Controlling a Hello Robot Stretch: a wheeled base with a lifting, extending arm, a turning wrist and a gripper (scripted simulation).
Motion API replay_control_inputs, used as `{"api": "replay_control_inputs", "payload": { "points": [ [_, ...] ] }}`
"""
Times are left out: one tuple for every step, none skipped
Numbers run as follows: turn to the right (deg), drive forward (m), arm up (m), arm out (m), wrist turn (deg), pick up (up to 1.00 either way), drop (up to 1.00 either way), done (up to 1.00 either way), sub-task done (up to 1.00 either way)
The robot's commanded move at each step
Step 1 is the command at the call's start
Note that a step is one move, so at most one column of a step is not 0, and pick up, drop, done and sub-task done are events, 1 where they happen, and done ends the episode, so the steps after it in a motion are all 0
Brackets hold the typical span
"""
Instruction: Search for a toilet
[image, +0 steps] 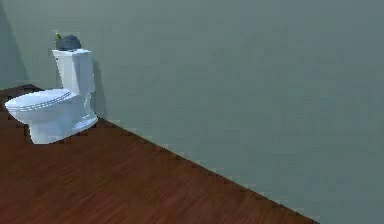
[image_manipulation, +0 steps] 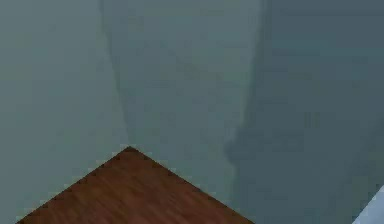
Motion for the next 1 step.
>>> {"api": "replay_control_inputs", "payload": {
  "points": [
    [-24.0, 0.0, 0.0, 0.0, 0.0, 0.0, 0.0, 0.0, 0.0]
  ]
}}
